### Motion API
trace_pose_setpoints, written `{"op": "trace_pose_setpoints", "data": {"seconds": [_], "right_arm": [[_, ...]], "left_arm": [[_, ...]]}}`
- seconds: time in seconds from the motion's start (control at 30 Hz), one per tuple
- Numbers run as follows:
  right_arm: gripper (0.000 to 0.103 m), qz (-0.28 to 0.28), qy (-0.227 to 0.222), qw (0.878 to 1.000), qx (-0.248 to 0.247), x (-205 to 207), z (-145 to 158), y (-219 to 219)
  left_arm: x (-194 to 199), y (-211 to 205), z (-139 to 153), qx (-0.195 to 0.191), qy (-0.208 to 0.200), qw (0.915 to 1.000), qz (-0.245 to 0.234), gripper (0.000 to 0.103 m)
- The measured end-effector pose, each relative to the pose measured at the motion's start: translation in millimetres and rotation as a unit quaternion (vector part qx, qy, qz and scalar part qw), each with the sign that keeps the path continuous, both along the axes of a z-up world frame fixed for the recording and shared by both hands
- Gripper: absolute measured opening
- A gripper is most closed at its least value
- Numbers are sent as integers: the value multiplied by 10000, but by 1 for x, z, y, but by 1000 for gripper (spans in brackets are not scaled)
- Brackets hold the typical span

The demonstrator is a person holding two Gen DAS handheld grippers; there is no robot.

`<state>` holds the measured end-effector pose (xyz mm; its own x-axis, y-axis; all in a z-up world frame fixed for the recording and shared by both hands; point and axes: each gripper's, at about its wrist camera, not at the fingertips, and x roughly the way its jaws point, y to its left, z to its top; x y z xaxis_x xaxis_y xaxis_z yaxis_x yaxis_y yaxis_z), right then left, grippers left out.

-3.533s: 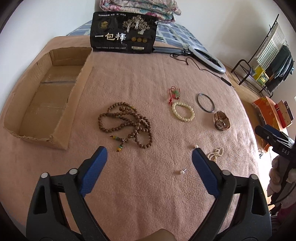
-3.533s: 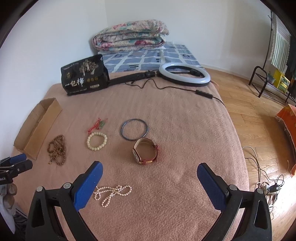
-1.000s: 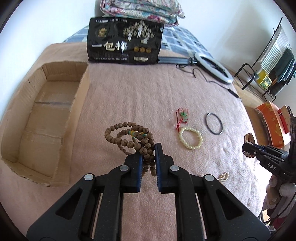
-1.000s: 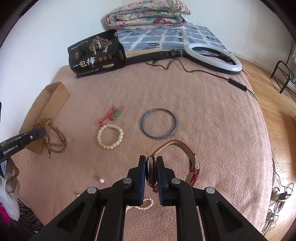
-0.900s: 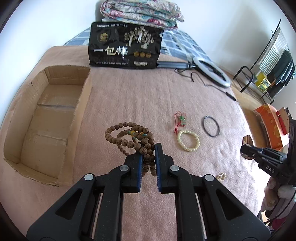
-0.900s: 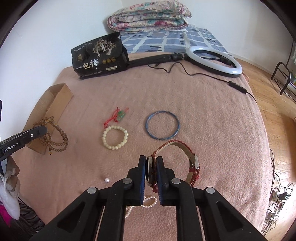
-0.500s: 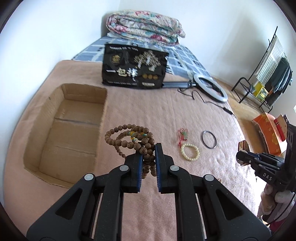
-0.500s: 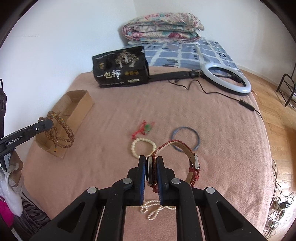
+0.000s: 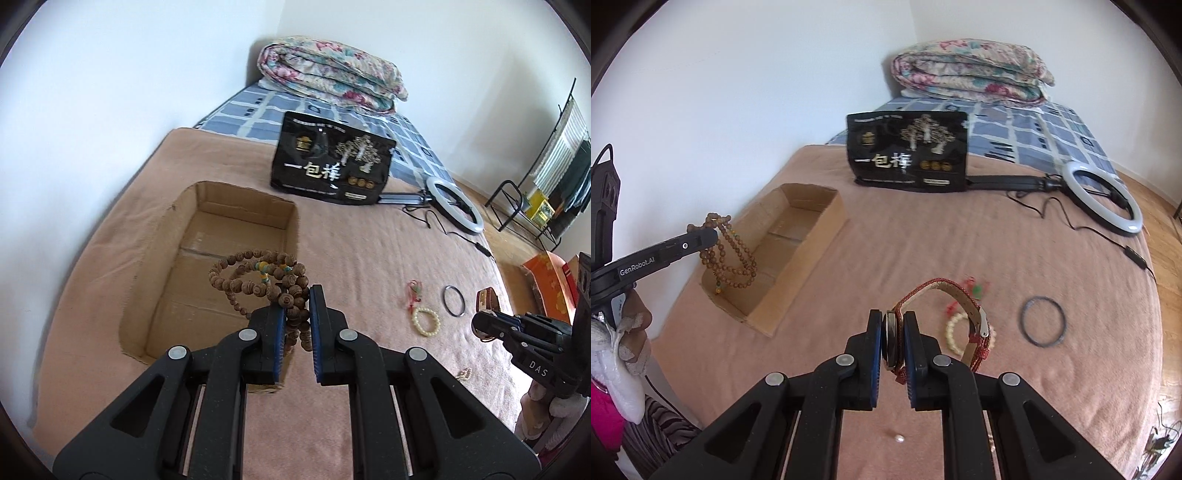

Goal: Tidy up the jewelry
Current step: 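Carry the beads and watch into the cardboard box and open both tools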

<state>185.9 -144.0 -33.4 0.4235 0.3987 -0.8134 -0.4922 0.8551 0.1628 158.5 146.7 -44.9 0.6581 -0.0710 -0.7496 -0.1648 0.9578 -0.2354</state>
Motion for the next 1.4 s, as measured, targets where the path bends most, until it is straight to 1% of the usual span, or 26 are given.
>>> {"op": "trace_pose_setpoints", "data": {"seconds": [0.4,0.77,1.03,1.4], "right_arm": [[9,531,65,9985,129,4,-6,82],[9,991,204,9948,129,4,-23,157],[9,1146,311,9929,117,11,-39,189],[9,1191,477,9917,110,20,-58,210]], "left_arm": [[-9,51,-11,32,80,9996,273,10],[-11,77,-32,15,258,9990,365,10],[-9,82,-45,-19,386,9985,374,10],[-4,88,-56,-83,514,9979,398,10]]}}
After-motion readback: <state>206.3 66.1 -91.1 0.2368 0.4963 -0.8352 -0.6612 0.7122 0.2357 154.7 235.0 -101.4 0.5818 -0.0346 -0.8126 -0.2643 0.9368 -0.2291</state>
